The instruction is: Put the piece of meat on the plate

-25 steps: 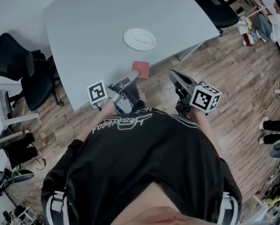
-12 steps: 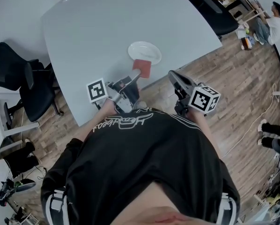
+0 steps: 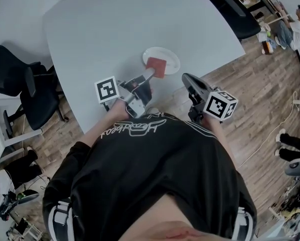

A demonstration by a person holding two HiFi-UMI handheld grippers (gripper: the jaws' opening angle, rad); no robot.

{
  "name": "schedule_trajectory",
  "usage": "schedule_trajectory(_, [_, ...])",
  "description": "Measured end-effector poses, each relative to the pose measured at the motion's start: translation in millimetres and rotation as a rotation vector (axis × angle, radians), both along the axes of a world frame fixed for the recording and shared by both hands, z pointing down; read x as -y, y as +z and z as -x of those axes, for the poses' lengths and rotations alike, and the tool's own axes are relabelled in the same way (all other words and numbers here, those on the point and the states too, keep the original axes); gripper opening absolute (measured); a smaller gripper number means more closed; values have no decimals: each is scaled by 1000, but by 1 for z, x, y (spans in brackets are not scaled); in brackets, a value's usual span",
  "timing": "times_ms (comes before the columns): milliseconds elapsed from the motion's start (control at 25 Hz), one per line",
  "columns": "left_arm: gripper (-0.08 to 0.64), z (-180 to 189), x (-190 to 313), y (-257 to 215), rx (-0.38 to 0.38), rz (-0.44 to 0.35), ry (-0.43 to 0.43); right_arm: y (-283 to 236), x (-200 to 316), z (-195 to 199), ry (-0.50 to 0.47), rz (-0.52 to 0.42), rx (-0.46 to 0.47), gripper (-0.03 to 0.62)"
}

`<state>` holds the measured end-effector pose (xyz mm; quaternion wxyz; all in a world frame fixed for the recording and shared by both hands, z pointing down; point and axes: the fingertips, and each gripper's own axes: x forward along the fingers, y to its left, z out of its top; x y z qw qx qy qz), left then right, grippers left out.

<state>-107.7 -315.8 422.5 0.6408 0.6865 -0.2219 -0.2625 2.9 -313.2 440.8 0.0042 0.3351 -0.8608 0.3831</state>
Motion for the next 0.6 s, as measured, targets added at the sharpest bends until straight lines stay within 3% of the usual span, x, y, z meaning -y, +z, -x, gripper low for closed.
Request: schedule_trajectory(600, [87, 2, 42, 58, 74, 109, 32, 35, 28, 14, 6, 75, -17, 11])
